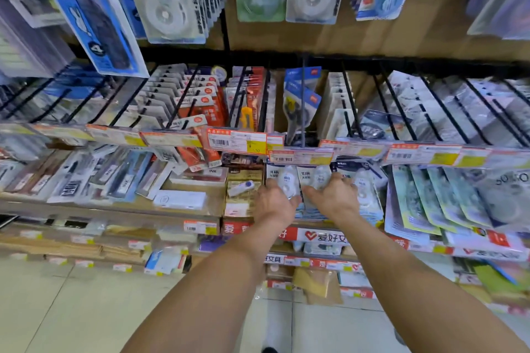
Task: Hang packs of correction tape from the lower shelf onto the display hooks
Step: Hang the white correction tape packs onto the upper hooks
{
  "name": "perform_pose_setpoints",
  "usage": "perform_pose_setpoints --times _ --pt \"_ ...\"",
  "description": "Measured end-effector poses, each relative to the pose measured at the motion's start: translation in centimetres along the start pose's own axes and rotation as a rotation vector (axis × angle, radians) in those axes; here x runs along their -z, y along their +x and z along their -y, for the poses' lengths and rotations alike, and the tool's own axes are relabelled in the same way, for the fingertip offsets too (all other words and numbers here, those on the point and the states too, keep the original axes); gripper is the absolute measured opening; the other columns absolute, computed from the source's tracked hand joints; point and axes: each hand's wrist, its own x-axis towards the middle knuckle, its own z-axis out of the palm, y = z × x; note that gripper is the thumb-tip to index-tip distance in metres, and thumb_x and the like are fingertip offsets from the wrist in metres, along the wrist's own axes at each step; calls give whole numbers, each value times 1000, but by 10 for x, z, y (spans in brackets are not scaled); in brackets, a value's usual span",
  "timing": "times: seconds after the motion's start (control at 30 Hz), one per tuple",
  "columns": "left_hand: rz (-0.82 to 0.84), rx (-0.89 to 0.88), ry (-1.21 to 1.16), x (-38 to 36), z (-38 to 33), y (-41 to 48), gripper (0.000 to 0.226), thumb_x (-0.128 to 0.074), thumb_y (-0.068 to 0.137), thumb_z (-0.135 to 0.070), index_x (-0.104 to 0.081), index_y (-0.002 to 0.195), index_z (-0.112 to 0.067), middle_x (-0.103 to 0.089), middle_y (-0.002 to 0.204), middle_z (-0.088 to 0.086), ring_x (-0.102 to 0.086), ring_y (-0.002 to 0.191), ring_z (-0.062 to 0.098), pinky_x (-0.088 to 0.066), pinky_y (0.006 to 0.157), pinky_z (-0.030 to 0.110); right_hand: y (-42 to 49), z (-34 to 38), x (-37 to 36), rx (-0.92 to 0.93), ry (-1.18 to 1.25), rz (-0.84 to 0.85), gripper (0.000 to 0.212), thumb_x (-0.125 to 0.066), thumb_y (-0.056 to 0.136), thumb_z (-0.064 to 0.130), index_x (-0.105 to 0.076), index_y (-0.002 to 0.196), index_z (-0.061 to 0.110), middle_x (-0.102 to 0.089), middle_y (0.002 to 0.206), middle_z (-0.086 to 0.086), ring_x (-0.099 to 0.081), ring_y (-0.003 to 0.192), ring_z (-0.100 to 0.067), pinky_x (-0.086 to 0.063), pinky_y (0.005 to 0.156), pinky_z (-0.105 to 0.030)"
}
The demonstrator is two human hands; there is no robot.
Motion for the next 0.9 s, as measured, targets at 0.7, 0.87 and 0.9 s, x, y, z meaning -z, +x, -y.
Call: perform_pose_setpoints --times 0.7,0.87,0.9 --pt "-59 89 -367 23 29 -37 75 -75 65 -41 -48 129 -12 -51 121 7 -61 103 30 -56 82 41 -25 2 -1 -70 120 11 92 -71 74 56 -38 141 3 -38 141 -20 -45 131 -39 -45 108 -44" --pt "-64 121 -491 18 55 -74 49 -77 61 -32 -58 104 -19 -64 98 2 -64 86 17 -53 68 31 -63 -13 -4 -157 253 139 96 -76 77 41 -26 151 5 -21 152 -13 -56 123 -37 -49 94 -40" --pt "-54 115 -526 17 59 -82 42 -77 63 -26 -60 101 -21 -67 93 0 -66 82 14 -52 64 27 -71 -16 -6 -165 295 145 96 -78 74 37 -29 150 6 -25 150 -12 -59 117 -36 -51 92 -39"
